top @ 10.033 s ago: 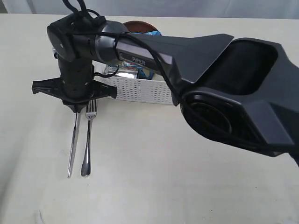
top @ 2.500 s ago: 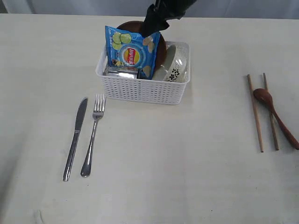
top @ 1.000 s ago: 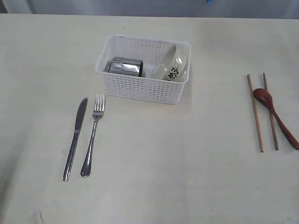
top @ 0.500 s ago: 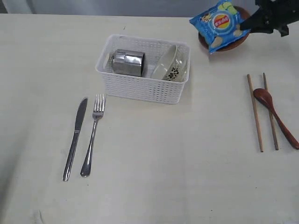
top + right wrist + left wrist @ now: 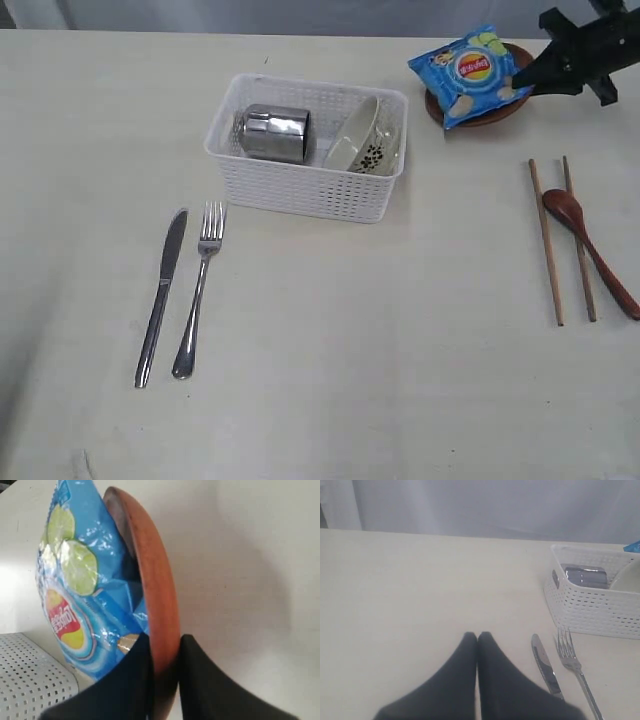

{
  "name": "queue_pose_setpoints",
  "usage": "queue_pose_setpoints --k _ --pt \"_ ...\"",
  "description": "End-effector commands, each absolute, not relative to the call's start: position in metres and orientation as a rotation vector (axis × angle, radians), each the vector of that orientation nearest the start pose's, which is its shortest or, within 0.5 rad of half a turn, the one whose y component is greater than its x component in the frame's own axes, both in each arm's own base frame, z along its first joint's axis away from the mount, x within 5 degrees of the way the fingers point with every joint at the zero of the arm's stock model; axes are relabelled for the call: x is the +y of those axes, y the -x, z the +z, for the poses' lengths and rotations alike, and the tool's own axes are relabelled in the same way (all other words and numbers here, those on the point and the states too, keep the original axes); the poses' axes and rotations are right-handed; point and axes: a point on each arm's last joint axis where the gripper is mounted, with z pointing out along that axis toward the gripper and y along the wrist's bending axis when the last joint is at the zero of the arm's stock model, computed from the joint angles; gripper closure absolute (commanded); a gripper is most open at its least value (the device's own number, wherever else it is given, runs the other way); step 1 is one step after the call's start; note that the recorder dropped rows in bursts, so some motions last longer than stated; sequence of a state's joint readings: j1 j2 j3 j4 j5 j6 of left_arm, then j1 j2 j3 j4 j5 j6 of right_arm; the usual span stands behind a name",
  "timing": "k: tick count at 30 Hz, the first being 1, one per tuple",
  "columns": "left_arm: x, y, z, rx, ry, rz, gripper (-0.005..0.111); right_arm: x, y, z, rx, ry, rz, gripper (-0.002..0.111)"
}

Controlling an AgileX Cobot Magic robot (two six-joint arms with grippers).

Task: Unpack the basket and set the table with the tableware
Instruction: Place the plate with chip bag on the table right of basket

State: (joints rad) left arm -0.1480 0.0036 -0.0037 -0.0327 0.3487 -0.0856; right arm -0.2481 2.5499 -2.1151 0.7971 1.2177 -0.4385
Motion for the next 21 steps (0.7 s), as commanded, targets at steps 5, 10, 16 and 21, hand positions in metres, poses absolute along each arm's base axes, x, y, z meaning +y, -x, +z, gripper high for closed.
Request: queue_pose_setpoints --k 5,10,16,21 --pt "-0.009 -0.053 0.182 1.834 -0.044 -0.196 0.107 -0.065 -0.502 0.111 2.803 -0.130 0.911 0.070" --pt "-0.009 -0.053 0.182 1.834 -0.044 -0.196 0.107 -0.070 -0.500 0.127 2.807 -0.112 0.838 0.063" --pt "-0.009 -0.053 0.182 1.834 -0.044 -0.196 0.107 -0.073 -0.497 0.181 2.705 -0.124 0.819 0.063" --pt "-0.009 -0.053 0.182 1.834 -0.044 -0.196 0.107 -0.052 -0.495 0.240 2.492 -0.072 0.994 0.063"
